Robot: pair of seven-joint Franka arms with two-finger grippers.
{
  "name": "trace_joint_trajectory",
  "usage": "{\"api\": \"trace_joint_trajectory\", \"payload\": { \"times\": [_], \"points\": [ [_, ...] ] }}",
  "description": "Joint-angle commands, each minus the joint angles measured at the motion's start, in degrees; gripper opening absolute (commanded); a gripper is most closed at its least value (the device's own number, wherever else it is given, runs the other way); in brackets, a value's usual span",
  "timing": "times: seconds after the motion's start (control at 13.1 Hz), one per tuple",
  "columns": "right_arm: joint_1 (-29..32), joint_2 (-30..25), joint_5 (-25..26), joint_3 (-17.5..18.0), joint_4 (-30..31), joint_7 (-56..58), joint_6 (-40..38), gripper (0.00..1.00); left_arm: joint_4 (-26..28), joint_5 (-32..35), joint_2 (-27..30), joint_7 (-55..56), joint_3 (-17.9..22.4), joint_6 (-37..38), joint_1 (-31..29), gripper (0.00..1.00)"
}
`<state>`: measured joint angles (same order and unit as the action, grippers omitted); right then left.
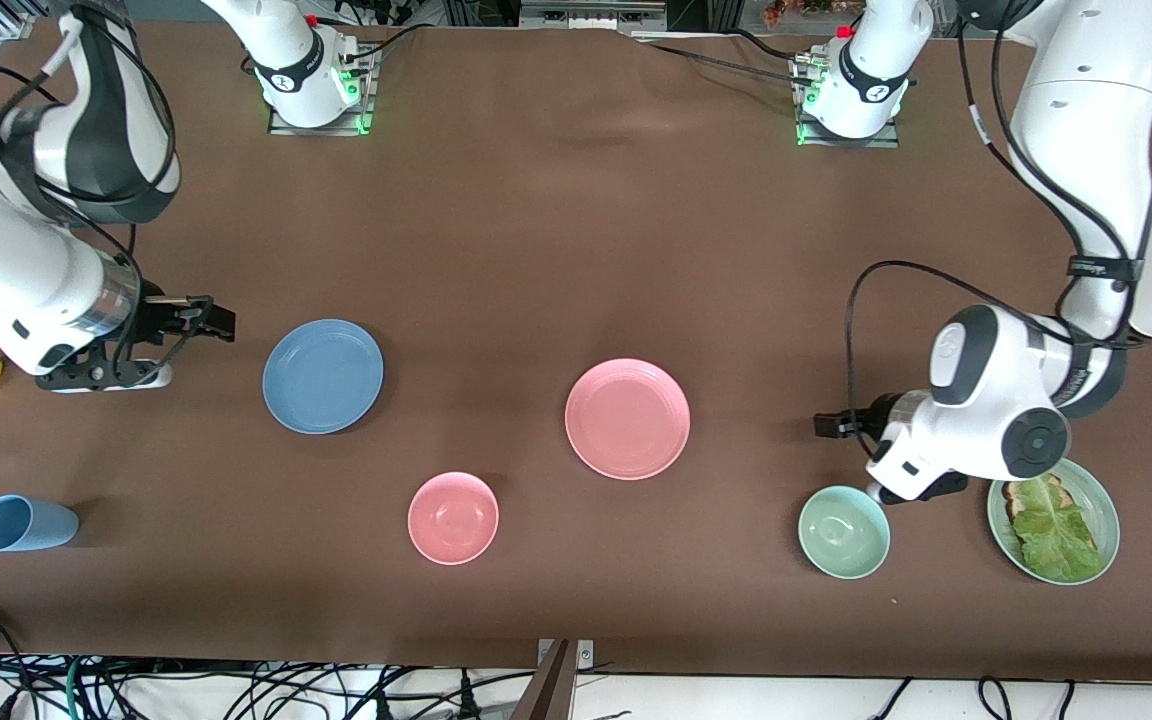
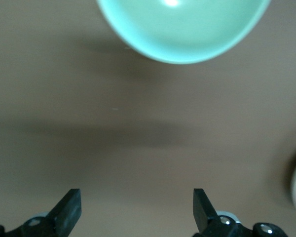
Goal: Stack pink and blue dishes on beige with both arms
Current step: 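Withdraw the left gripper while the right gripper reaches the blue plate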
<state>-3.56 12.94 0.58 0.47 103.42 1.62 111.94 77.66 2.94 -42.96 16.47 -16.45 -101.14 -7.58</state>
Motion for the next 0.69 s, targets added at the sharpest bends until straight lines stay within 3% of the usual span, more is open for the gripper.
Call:
{"api": "trace_joint_trajectory", "payload": {
  "times": [0.0,0.38,0.53,0.61],
  "points": [
    [1.71,-1.78,-0.76,-0.12,7.65,5.22,8.35,1.00,1.09,2.24,2.96,-4.69,-0.34,3.05,-3.92,1.00],
    [4.35,3.57,-1.11,-0.03,14.96,7.78,23.21,1.00,1.09,2.15,7.44,-10.39,-0.77,7.63,-10.33,1.00],
    [4.35,6.55,-1.20,-0.03,15.41,7.78,26.82,0.99,5.45,2.59,13.66,-17.05,1.06,8.16,-9.31,1.00],
    [4.27,8.31,-1.46,0.06,15.41,7.78,28.84,0.99,8.09,2.85,17.78,-19.44,4.20,8.16,-7.12,1.00]
  ]
}}
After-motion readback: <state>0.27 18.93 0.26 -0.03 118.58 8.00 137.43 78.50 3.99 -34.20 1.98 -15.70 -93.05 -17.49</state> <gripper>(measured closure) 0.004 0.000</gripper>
